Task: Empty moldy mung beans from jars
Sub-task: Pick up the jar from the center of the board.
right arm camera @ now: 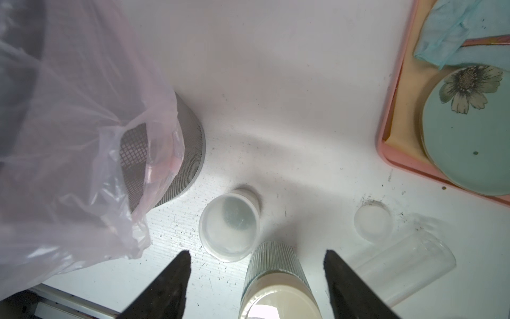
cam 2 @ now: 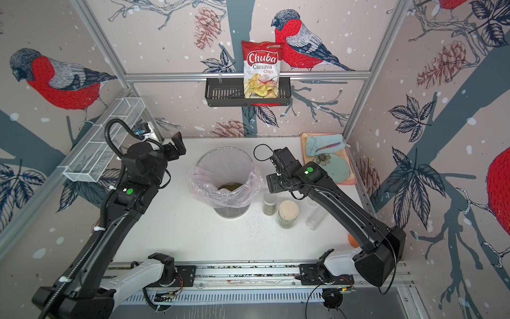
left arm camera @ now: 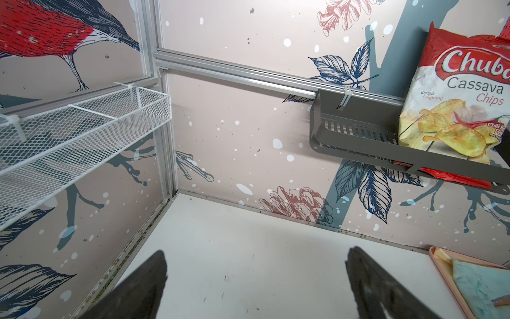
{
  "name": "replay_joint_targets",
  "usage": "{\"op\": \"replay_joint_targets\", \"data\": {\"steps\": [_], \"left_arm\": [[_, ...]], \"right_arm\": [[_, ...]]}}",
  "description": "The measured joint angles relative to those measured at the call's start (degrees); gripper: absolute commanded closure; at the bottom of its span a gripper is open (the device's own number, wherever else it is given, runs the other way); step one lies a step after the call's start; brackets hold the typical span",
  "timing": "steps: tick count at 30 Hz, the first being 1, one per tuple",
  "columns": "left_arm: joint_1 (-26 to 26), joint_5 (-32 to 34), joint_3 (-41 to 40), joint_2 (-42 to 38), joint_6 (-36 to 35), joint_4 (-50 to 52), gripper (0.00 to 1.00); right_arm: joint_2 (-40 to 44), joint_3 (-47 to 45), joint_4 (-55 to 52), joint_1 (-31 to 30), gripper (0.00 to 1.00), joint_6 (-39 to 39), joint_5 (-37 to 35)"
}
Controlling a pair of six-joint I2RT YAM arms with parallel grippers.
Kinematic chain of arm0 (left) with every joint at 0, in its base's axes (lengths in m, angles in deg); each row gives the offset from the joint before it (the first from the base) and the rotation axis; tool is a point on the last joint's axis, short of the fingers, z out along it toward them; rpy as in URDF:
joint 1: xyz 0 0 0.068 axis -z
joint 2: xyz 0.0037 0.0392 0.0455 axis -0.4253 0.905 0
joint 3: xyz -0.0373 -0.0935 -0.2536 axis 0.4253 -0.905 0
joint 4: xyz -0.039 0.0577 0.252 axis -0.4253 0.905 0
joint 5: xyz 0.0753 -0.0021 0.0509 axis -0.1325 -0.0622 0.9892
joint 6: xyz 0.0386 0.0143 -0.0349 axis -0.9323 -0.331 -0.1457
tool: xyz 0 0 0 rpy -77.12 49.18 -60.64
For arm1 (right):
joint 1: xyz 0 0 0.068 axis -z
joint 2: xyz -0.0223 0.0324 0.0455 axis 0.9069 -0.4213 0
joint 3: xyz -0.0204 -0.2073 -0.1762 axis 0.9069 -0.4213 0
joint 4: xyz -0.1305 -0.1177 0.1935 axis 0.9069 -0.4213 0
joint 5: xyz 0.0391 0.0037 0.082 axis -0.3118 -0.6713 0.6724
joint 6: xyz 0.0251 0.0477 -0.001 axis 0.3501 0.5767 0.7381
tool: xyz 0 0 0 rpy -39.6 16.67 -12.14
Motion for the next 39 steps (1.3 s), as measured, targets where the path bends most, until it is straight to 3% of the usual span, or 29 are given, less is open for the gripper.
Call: {"op": "replay_joint_targets", "data": {"steps": [14,22,39], "left_arm": [[0.0,1.3,-2.0,-0.5,0.0,-0.5,0.01],[0.0,1.8,-3.1,-0.6,0.0,-1.2,0.01],[-0.9,2.6,-3.7,-0.6,0.0,-1.7,0.01]], "right_arm": [[-6.2,0.0,-4.0,-3.3,0.21,0.4,2.5],[-10.5,1.1,-4.2,-3.2,0.13,0.4,2.8],[-14.0,1.6,-2.5,-1.2,0.13,-0.2,6.1]]}}
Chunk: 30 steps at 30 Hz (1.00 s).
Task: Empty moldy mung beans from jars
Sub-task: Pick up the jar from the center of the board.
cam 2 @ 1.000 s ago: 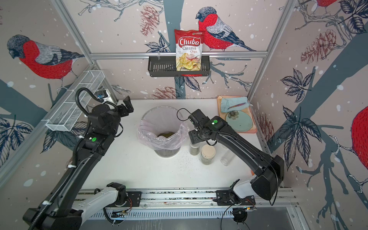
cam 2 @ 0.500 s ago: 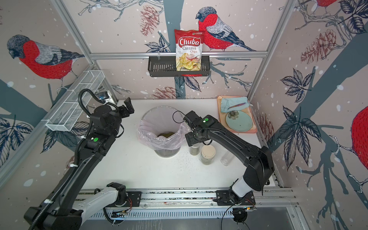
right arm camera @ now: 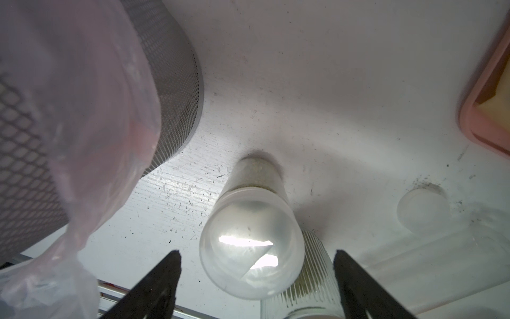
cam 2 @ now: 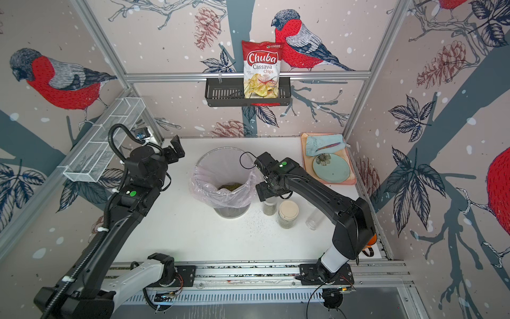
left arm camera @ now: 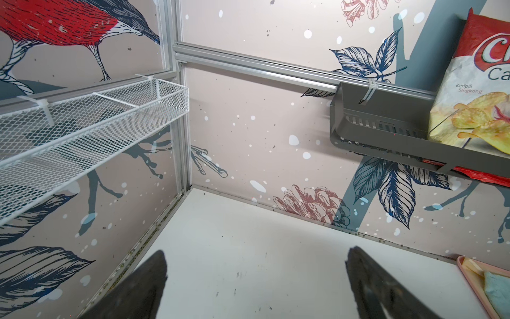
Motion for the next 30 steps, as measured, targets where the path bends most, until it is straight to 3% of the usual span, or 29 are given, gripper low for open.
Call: {"op": "replay_joint_targets", "data": {"steps": [30], "left_arm": [[-1.0,-0.2,-0.2,0.3,0.2,-0.3,0.01]], "right_arm": [[-2.9,-4.3,5.0,0.5,0.17,-1.1,1.5]]}}
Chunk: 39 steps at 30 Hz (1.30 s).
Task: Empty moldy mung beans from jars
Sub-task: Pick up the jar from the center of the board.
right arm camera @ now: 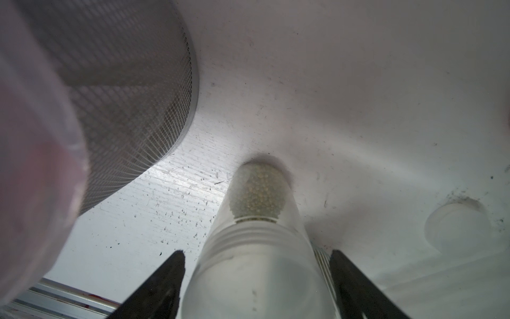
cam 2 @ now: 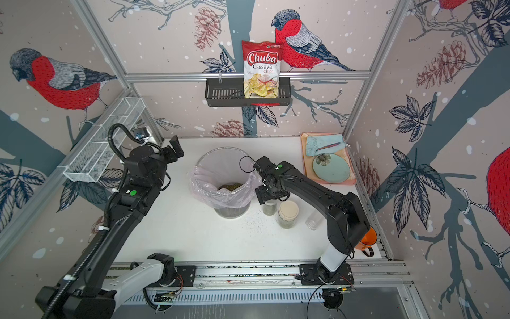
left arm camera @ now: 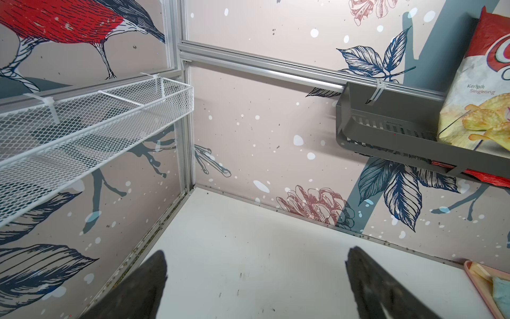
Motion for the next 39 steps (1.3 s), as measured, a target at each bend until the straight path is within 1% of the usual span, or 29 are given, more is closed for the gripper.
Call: {"op": "replay_joint_targets", "data": {"steps": [16,30,39], "left_arm": [[-0.5,0.0,-0.3,0.0,0.3,0.0,0.01],[-0.6,0.0,-0.4,-0.2,0.5,0.0,0.01],[-0.8,0.0,-0.4,-0.3,0.5,0.0,0.01]], "right_arm": [[0.3,-2.7,0.3,0.0,0.17,-0.2,0.7],[0.0,-2.7,0.4,0.5,0.33,-0.2,1.6],[1.2,-2.9,0.3,1.3,0.40,-0.2,1.5]]}}
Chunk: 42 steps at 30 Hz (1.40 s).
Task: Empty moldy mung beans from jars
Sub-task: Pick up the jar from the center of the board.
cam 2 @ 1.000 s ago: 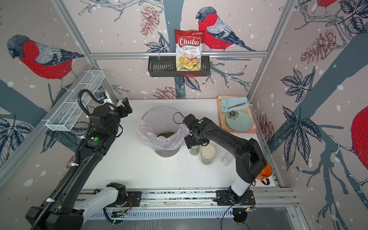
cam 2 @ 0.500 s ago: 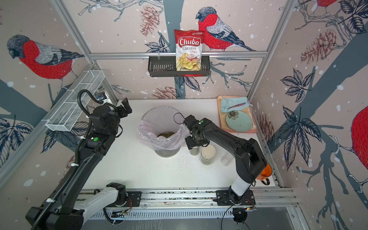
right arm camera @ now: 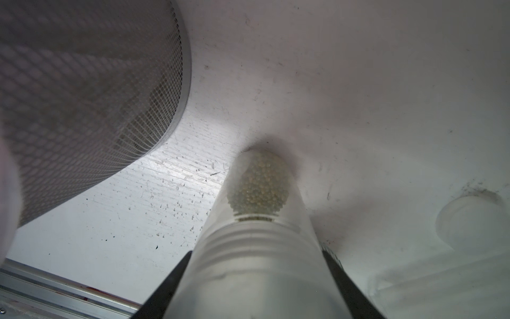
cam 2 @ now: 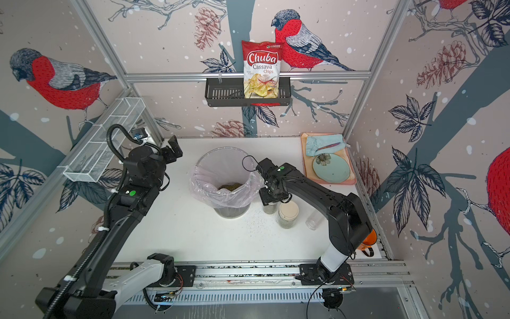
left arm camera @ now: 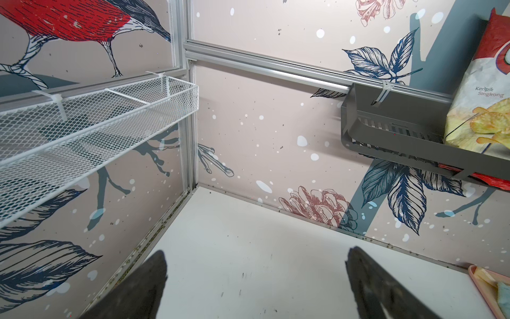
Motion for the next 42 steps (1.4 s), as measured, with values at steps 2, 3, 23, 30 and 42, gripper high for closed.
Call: {"op": "replay_joint_targets", "data": {"steps": [2,3,23,30,42], "left_arm": [[-0.1,0.0,0.0,0.0,0.0,0.0,0.01],[-0.1,0.1,0.0,0.0,0.1,0.0,0.01],[-0.2,-0.5,0.8,0.2,0.4,0.0,0.01],[-0.2,-1.9,0.9,0.3,0.3,0.0,0.01],[-0.3,-9.3,3.8,1.4,-2.3,0.1,0.02]], "right_arm": [[0.1,-0.2,0.0,0.3,0.42,0.0,0.0],[0.2,-0.2,-0.1,0.5,0.43,0.0,0.0],[0.3,5.4,-0.5,10.1,0.43,0.0,-4.6],[0.5,8.3,-0.9,13.0,0.47,0.0,-4.3],[5.3,18.9,-2.6,17.5,0.47,-0.1,1.0]]}}
